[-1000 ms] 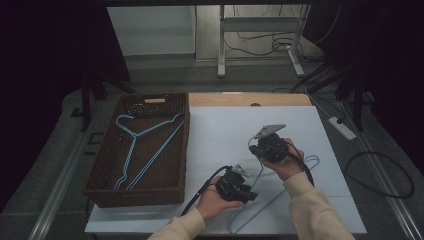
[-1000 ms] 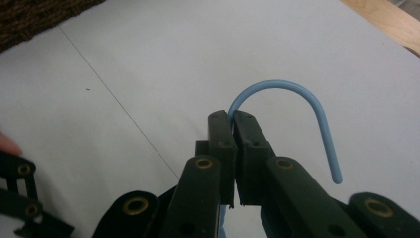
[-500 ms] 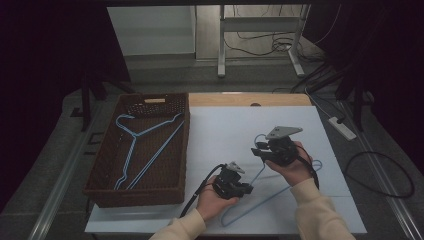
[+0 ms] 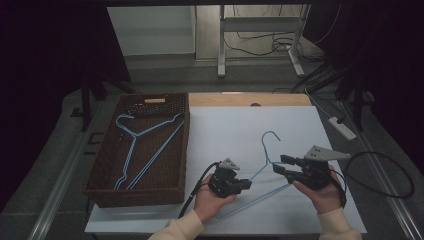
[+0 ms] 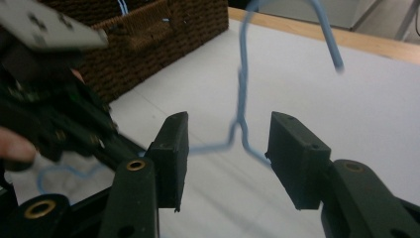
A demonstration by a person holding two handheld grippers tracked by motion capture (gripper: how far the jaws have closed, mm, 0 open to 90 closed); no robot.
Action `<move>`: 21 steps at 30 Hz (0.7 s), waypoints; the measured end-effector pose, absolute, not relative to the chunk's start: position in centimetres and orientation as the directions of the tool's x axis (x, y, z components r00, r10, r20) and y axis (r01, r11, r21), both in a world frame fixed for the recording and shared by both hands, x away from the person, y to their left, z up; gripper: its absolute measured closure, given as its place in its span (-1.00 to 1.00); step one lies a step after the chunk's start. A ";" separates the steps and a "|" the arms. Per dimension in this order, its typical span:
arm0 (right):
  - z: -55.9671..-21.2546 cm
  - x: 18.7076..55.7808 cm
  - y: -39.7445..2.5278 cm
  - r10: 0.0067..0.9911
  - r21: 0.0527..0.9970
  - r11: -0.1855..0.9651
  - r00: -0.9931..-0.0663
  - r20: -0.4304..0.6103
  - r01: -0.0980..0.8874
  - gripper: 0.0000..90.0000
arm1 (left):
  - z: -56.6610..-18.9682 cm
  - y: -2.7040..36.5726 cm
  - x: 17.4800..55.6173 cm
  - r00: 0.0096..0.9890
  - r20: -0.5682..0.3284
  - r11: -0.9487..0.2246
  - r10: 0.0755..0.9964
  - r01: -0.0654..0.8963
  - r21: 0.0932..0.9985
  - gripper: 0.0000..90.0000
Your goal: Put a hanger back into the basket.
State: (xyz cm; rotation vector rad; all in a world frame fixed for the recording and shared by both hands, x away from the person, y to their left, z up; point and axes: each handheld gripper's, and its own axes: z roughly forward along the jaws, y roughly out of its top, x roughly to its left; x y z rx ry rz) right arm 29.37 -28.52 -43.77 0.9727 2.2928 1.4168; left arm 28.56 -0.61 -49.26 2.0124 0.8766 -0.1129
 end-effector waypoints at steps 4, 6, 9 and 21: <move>-44.8 28.9 -29.8 0.677 0.865 0.273 -0.723 0.138 0.420 0.09 | -48.4 -0.4 28.1 0.748 -0.396 -0.314 0.533 0.609 0.728 0.93; -45.1 28.7 -30.3 0.681 0.873 0.257 -0.719 0.141 0.414 0.07 | -47.9 -0.2 28.0 0.749 -0.399 -0.306 0.529 0.607 0.734 0.93; -45.5 28.4 -31.2 0.688 0.882 0.214 -0.705 0.169 0.420 -0.04 | -47.3 0.1 27.9 0.752 -0.396 -0.299 0.527 0.601 0.742 0.93; -46.2 27.9 -32.0 0.701 0.886 0.187 -0.690 0.181 0.423 -0.08 | -44.4 3.2 27.5 0.742 -0.400 -0.220 0.538 0.582 0.783 0.93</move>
